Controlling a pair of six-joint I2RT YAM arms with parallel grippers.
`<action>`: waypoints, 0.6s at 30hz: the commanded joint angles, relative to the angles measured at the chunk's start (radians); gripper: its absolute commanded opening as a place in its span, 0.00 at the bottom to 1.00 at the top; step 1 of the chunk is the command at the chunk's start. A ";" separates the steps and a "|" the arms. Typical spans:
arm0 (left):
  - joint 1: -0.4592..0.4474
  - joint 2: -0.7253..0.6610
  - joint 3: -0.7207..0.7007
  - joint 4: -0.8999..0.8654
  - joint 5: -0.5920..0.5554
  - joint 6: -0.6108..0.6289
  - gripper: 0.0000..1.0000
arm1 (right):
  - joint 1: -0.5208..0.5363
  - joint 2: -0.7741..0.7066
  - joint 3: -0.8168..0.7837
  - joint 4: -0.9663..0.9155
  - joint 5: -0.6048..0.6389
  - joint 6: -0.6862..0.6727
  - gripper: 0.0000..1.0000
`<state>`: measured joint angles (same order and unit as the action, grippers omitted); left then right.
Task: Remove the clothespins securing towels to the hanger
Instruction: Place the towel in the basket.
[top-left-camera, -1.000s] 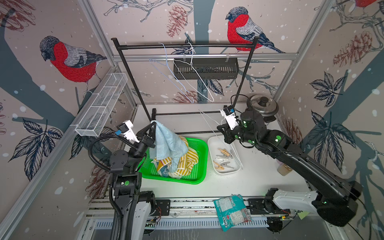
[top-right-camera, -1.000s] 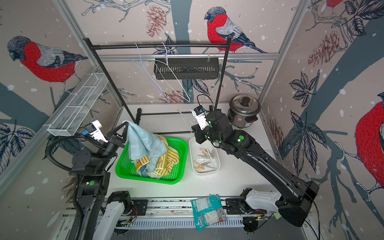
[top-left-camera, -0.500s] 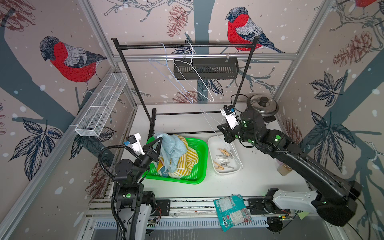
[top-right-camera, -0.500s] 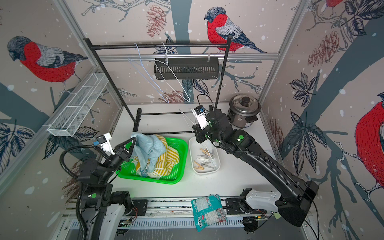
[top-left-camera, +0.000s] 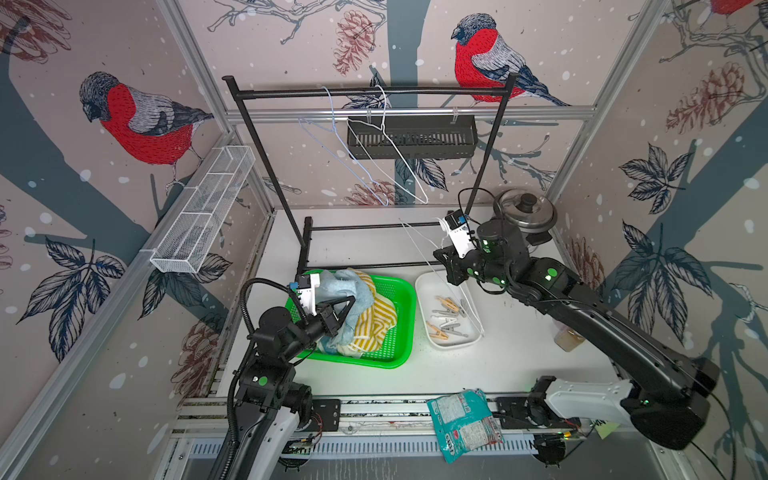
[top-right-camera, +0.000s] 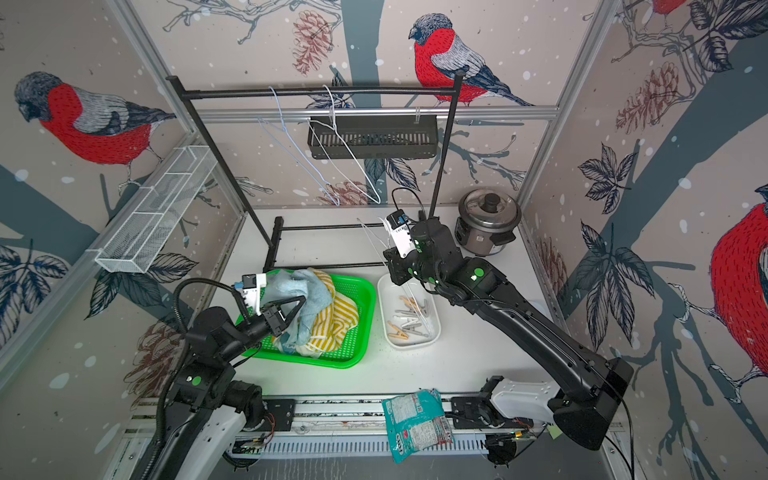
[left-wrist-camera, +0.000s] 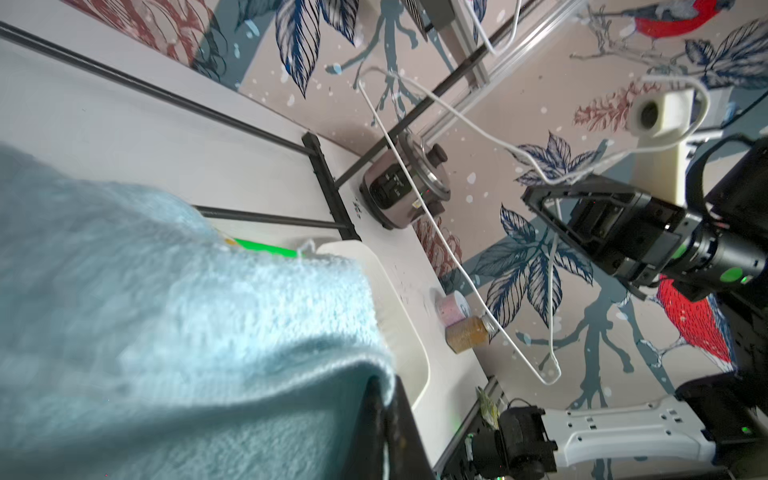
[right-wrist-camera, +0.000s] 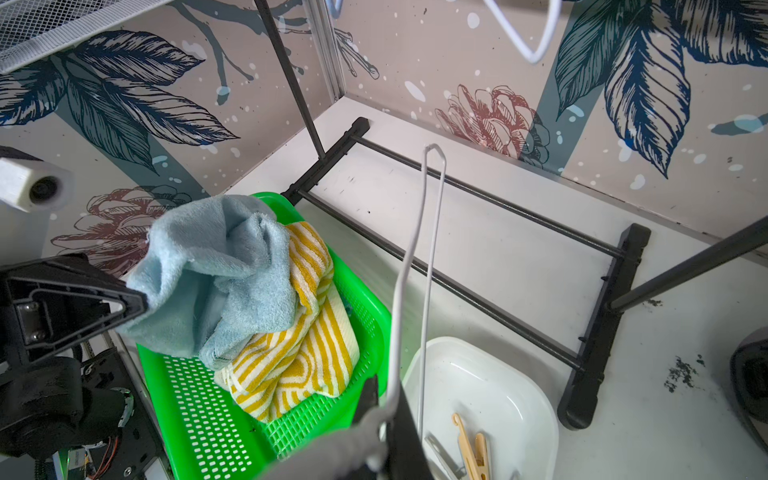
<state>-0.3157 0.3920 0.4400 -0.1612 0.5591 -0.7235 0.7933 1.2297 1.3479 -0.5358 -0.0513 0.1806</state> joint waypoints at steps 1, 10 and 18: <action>-0.143 0.047 0.005 0.005 -0.143 0.032 0.00 | 0.001 0.001 0.007 0.043 -0.002 0.013 0.01; -0.363 0.332 0.001 0.141 -0.263 0.051 0.00 | 0.000 -0.012 -0.001 0.041 -0.002 0.008 0.01; -0.365 0.531 0.020 0.201 -0.238 0.082 0.00 | -0.004 -0.025 -0.016 0.042 0.000 -0.005 0.01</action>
<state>-0.6769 0.8932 0.4583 -0.0414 0.3145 -0.6544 0.7918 1.2102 1.3338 -0.5217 -0.0536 0.1833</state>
